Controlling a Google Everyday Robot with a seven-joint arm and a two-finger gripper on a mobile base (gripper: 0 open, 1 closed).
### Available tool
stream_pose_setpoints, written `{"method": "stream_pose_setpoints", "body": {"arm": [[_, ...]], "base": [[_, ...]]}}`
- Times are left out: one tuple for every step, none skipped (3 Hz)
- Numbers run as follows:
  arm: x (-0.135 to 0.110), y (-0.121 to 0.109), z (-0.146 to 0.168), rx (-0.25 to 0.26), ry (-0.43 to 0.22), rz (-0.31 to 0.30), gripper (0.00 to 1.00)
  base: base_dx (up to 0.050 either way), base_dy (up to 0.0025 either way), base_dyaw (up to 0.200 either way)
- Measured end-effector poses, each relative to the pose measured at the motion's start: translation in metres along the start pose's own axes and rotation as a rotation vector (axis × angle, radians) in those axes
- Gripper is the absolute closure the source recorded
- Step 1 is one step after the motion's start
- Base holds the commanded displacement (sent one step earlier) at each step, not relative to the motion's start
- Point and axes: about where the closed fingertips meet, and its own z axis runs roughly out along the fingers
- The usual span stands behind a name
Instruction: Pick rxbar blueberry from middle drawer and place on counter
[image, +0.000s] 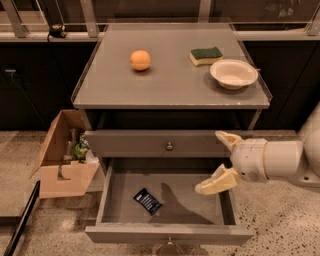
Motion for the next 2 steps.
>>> {"method": "stream_pose_setpoints", "body": {"arm": [[0.0174, 0.0034, 0.0212, -0.043, 0.015, 0.031, 0.00], [0.0167, 0.0048, 0.0226, -0.038, 0.014, 0.027, 0.00]], "base": [[0.000, 0.00000, 0.000], [0.000, 0.00000, 0.000]]}}
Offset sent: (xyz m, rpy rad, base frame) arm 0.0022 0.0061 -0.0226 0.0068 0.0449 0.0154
